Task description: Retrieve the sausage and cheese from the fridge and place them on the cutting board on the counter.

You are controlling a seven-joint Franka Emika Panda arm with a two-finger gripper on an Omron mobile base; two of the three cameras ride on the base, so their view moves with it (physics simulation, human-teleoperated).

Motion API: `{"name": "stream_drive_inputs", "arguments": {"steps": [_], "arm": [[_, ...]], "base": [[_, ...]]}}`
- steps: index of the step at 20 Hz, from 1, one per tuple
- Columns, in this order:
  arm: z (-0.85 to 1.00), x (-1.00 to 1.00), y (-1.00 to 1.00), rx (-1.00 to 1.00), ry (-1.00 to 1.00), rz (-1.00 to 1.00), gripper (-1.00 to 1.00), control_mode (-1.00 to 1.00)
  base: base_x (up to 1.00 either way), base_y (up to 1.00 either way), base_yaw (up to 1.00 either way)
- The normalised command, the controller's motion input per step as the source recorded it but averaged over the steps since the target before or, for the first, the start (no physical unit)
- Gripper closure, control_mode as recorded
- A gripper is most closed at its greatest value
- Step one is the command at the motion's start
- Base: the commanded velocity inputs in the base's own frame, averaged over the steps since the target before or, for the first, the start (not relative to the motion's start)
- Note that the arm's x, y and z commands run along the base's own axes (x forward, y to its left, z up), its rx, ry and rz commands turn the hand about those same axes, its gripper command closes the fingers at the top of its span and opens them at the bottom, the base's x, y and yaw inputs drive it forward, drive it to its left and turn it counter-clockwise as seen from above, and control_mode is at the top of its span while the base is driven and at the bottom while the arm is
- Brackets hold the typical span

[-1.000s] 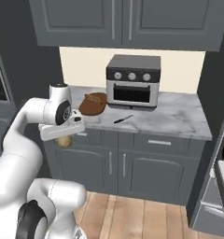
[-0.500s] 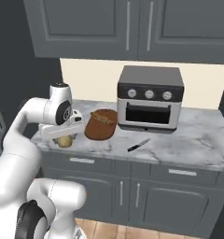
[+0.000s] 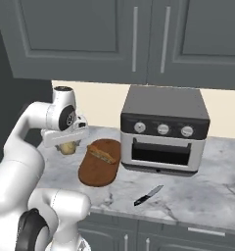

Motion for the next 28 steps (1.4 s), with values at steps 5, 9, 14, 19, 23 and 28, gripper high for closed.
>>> {"name": "stream_drive_inputs", "arguments": {"steps": [5,9,14,19,23,28], "arm": [[0.0,0.0,0.0,0.0,0.0,0.0,1.0,1.0],[0.0,0.0,0.0,0.0,0.0,0.0,1.0,1.0],[0.0,0.0,0.0,0.0,0.0,0.0,1.0,1.0],[0.0,0.0,0.0,0.0,0.0,0.0,1.0,-1.0],[0.0,0.0,0.0,0.0,0.0,0.0,1.0,-1.0],[-0.09,0.0,-0.11,0.0,0.0,0.0,1.0,-1.0]], "base": [[0.38,0.04,0.04],[0.0,0.0,0.0],[0.0,0.0,0.0],[0.0,0.0,0.0],[0.0,0.0,0.0],[0.0,0.0,0.0]]}}
